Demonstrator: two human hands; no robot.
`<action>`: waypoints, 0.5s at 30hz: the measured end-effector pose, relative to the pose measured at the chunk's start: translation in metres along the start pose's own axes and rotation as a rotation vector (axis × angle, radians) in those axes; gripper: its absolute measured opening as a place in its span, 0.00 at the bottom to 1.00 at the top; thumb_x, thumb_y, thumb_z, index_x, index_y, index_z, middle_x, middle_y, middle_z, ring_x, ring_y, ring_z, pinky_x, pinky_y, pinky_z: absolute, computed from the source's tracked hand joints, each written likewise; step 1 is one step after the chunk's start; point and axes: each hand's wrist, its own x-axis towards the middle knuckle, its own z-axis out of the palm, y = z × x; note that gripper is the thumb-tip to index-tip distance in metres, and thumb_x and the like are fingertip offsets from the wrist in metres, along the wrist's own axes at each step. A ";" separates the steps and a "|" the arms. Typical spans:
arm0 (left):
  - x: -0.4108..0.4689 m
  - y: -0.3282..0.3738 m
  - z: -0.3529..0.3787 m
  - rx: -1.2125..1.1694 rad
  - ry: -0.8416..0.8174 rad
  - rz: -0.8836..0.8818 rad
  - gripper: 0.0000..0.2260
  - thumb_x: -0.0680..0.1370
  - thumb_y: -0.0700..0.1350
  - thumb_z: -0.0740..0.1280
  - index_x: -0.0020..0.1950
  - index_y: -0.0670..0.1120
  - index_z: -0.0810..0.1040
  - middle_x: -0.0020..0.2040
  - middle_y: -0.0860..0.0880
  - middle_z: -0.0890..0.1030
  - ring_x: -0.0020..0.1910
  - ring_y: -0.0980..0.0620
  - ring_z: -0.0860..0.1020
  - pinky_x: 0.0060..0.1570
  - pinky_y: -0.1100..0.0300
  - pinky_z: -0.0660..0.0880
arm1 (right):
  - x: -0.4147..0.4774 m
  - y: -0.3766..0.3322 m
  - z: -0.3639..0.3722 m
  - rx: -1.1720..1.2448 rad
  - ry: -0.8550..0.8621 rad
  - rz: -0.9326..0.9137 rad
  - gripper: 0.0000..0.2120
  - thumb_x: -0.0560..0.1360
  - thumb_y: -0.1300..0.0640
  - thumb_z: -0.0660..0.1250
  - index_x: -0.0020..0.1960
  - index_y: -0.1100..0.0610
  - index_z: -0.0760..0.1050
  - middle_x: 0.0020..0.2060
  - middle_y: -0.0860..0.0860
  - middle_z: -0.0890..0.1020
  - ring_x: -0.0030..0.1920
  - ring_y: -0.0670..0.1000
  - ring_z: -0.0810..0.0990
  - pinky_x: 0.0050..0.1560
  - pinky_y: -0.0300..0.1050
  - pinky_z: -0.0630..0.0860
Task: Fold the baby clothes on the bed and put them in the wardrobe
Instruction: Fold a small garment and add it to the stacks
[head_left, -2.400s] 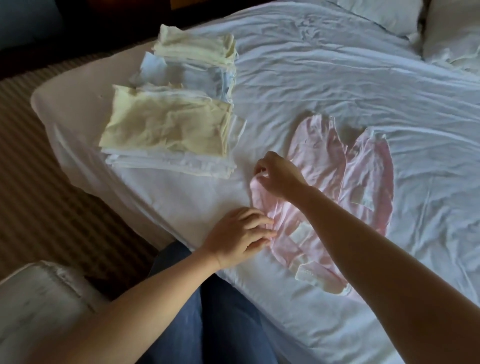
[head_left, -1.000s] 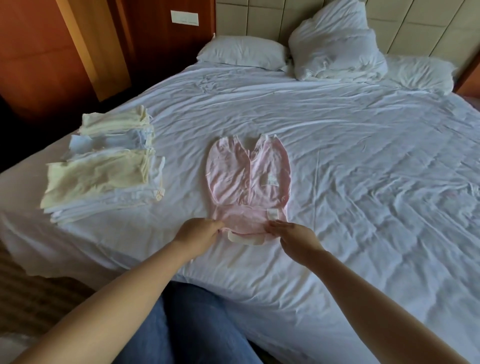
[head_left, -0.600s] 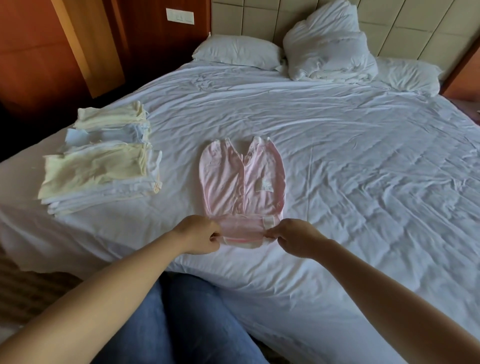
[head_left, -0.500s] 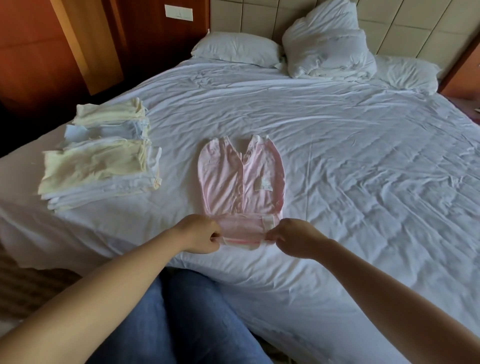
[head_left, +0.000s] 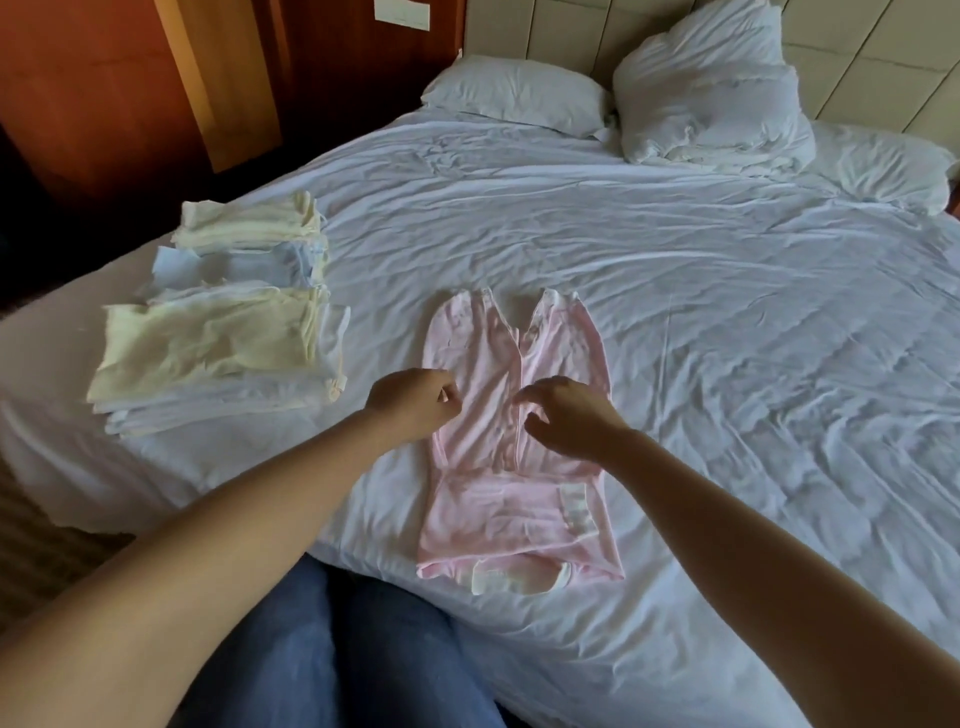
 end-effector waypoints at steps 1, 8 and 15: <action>0.014 -0.003 -0.002 -0.020 0.012 -0.025 0.07 0.76 0.53 0.62 0.47 0.54 0.79 0.47 0.56 0.81 0.47 0.52 0.78 0.43 0.60 0.71 | 0.017 0.003 -0.003 -0.004 -0.007 0.014 0.18 0.78 0.53 0.61 0.66 0.47 0.74 0.64 0.49 0.78 0.66 0.51 0.73 0.60 0.50 0.74; 0.125 -0.042 -0.001 -0.109 0.057 -0.150 0.09 0.79 0.54 0.61 0.45 0.50 0.73 0.54 0.51 0.79 0.52 0.48 0.78 0.49 0.57 0.72 | 0.149 0.034 -0.004 0.107 0.007 0.118 0.16 0.75 0.57 0.61 0.62 0.52 0.76 0.58 0.53 0.80 0.59 0.56 0.78 0.52 0.48 0.75; 0.221 -0.080 0.031 -0.156 0.135 -0.255 0.15 0.79 0.59 0.59 0.51 0.48 0.76 0.56 0.47 0.79 0.54 0.43 0.78 0.51 0.53 0.75 | 0.262 0.067 0.027 0.164 -0.001 0.276 0.22 0.79 0.51 0.59 0.72 0.51 0.66 0.64 0.53 0.78 0.63 0.57 0.76 0.56 0.50 0.75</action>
